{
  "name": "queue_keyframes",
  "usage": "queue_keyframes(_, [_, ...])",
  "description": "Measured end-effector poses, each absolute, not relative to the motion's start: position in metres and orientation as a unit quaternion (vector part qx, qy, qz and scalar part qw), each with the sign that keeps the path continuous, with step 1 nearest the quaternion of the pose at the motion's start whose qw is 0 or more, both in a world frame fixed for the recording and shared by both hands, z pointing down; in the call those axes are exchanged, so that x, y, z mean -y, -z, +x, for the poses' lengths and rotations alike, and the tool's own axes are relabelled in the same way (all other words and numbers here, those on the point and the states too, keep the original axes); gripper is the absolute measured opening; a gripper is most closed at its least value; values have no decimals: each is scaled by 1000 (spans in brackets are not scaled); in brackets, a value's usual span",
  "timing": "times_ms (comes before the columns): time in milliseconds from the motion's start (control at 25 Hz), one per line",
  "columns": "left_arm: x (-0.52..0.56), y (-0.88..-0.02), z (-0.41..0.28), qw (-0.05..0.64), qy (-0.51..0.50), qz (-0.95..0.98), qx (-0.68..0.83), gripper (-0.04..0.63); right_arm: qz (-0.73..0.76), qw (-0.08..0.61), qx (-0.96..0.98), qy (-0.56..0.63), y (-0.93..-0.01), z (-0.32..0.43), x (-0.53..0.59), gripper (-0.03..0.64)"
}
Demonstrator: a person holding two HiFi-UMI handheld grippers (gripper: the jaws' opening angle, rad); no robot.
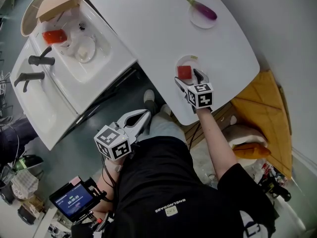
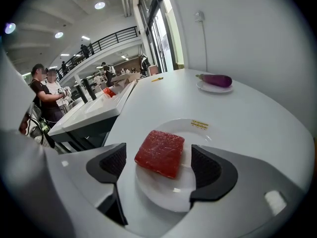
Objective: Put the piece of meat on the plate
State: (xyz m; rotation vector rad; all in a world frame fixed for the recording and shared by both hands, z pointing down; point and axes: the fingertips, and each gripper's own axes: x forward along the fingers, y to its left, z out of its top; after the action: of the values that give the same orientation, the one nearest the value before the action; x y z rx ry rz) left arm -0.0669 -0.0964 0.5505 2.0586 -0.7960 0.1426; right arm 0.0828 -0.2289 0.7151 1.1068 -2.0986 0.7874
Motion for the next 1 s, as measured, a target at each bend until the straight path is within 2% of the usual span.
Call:
queue_keyframes(320, [97, -547, -56, 441, -63, 840, 309, 15, 432, 292, 800, -296, -694, 96, 229, 413])
queue_keyframes(600, [100, -539, -45, 431, -66, 851, 293, 15, 444, 274, 804, -286, -672, 109, 222, 282])
queue_keyframes(1000, [114, -527, -36, 416, -68, 870, 254, 15, 484, 232, 795, -283, -638, 121, 212, 149])
